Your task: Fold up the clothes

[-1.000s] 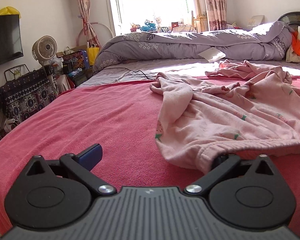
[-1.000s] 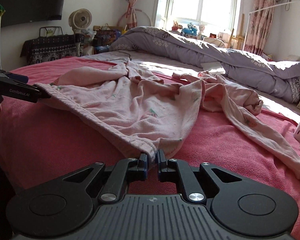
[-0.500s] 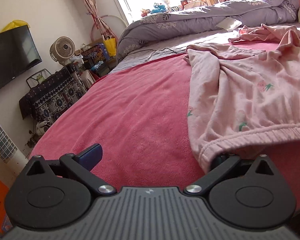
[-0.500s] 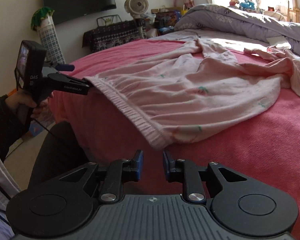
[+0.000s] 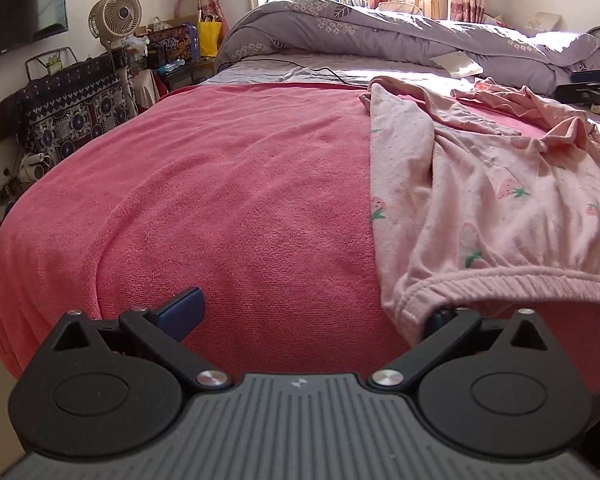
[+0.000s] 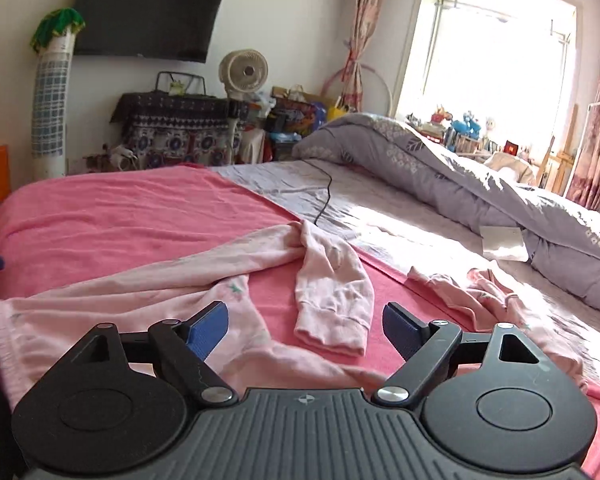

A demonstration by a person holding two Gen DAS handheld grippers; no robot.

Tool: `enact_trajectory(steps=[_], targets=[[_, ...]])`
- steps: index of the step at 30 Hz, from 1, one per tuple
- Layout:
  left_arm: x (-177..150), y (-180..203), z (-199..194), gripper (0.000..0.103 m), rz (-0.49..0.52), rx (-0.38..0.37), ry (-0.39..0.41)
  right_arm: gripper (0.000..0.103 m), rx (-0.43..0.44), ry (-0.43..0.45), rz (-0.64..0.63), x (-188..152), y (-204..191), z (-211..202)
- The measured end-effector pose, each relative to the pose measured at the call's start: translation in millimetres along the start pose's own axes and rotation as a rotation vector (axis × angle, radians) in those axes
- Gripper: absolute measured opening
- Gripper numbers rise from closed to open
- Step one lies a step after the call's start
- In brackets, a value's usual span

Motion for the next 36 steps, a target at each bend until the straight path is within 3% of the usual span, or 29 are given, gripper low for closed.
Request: enact_trajectory(steps=[2, 4, 6, 7, 8, 11, 14, 19, 23, 26, 30, 32, 35, 36], targets=[[-1.5, -3.5, 1.4, 0.103, -0.022, -0.019, 0.007, 0.085, 0.004, -0.096, -0.004, 10.8, 13.6, 74.4], [-2.5, -6.2, 1.5, 0.103, -0.032, -0.035, 0.019, 0.083, -0.075, -0.219, 0.031, 0.5, 32.6, 134.5], [-0.5, -8.8, 0.9, 0.103, -0.045, -0.041, 0.034, 0.058, -0.151, -0.345, 0.086, -17.9, 51.3, 186.2], [1.1, -10.7, 0.5, 0.103, -0.049, -0.040, 0.048, 0.052, -0.142, -0.276, 0.151, -19.4, 56.9, 187.2], [3.6, -13.1, 0.4, 0.103, -0.053, -0.032, 0.064, 0.019, -0.166, -0.280, 0.162, -18.4, 62.6, 184.6], [12.4, -19.6, 4.9, 0.103, -0.068, 0.012, 0.092, 0.018, -0.360, -0.206, 0.031, -5.4, 83.3, 152.3], [26.3, -26.9, 9.8, 0.103, -0.067, 0.076, 0.134, 0.018, -0.555, -0.107, 0.007, 20.7, 130.4, 87.6], [66.9, -37.1, 15.5, 0.103, -0.025, 0.233, 0.222, 0.018, -0.829, 0.051, -0.011, 60.1, 197.7, -72.2], [111.2, -33.0, 6.4, 0.103, 0.009, 0.310, 0.321, 0.018, -0.933, 0.152, -0.036, 62.7, 206.5, -195.6], [149.4, -19.4, -3.6, 0.103, 0.079, 0.354, 0.435, 0.019, -0.955, 0.174, -0.038, 47.2, 205.3, -262.4], [204.6, 11.1, 15.6, 0.103, 0.182, 0.436, 0.514, 0.020, -0.974, 0.096, 0.049, 4.6, 238.4, -279.6], [230.6, 28.6, 37.3, 0.103, 0.216, 0.449, 0.509, 0.020, -0.962, 0.066, 0.122, -17.0, 266.3, -260.5], [265.5, 55.9, 101.0, 0.103, 0.235, 0.408, 0.336, 0.025, -0.928, 0.052, 0.229, -41.0, 306.7, -211.8], [267.2, 63.4, 125.6, 0.103, 0.255, 0.396, 0.256, 0.041, -0.906, 0.056, 0.271, -50.1, 320.3, -191.1]])
Point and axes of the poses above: each gripper's, at about its wrist camera, not at the fingertips, and z roughly the way its jaws point, y to its right, x to its top, the point moved 8 cm from there along z, roughly the way its jaws point, and after that the axes turned 8 degrees about x, right-handed, at the moved point
